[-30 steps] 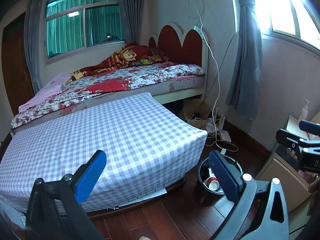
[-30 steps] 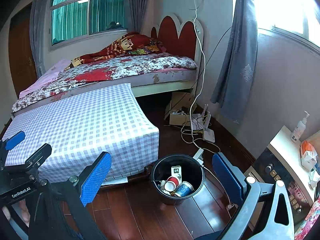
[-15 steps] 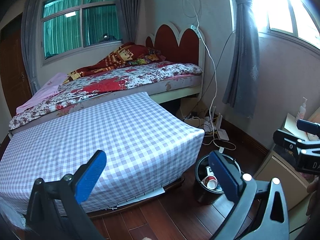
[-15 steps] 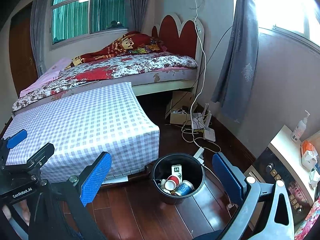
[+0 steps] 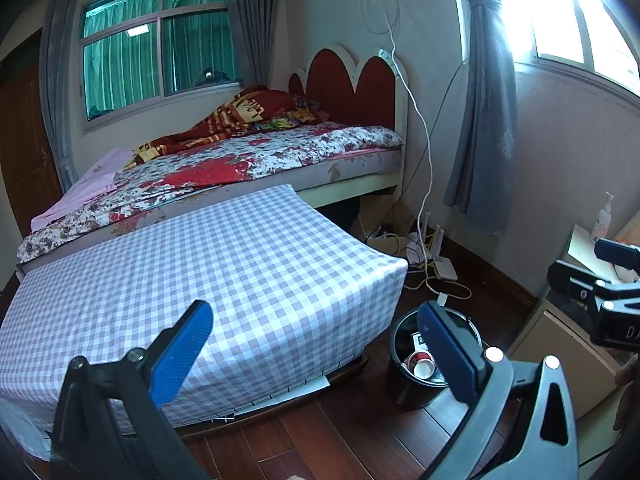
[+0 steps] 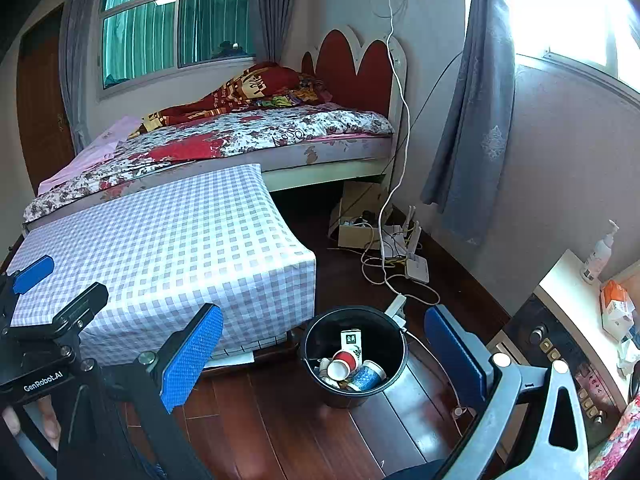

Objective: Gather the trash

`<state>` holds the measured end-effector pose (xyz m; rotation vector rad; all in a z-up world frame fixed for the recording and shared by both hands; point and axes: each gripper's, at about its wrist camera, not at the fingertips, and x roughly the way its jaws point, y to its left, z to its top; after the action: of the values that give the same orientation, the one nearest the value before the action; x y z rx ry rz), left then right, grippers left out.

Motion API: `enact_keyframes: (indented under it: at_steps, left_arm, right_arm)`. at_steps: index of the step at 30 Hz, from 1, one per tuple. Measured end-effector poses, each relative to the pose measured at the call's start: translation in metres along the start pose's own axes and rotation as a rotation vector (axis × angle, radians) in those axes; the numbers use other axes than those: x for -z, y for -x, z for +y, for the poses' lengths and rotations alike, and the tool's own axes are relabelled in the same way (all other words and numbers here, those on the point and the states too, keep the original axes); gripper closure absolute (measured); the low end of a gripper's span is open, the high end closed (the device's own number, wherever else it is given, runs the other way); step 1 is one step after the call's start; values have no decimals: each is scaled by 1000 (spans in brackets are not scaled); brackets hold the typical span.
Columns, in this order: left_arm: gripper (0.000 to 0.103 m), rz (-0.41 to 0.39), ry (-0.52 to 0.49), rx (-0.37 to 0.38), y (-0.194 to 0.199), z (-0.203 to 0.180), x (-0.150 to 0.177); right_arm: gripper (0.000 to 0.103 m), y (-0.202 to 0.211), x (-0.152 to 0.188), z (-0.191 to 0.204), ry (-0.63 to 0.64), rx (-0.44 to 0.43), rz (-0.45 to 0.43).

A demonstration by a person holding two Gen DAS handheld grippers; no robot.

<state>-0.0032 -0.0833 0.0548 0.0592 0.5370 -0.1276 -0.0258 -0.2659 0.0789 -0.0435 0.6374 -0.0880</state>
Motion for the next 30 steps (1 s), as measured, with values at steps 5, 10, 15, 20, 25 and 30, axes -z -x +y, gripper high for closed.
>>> enact_keyframes:
  at_steps: [5,10,15,20,25,30]
  left_arm:
    - [1,-2,0,3,0,0,0]
    - [1,-1,-7,12,-1,1,-1]
    - [1,-3,-10,14,-2,2,-1]
    - [1,-1,-12,17,-3,3,-2]
    - [1,-1,-15,24,-3,4,-2]
    - [1,0,-17,27,-3,3,-3]
  right_arm:
    - [1,0,0,1,2,-1,3]
    - [1,1,-1,2,1,0,1]
    - [1,1,-2,2,-1,0,0]
    - [1,3,-4,2,1,-2,-4]
    - [1,3,-4,2,0,-2,-3]
    - [1,3,-4,2,2,-3,-2]
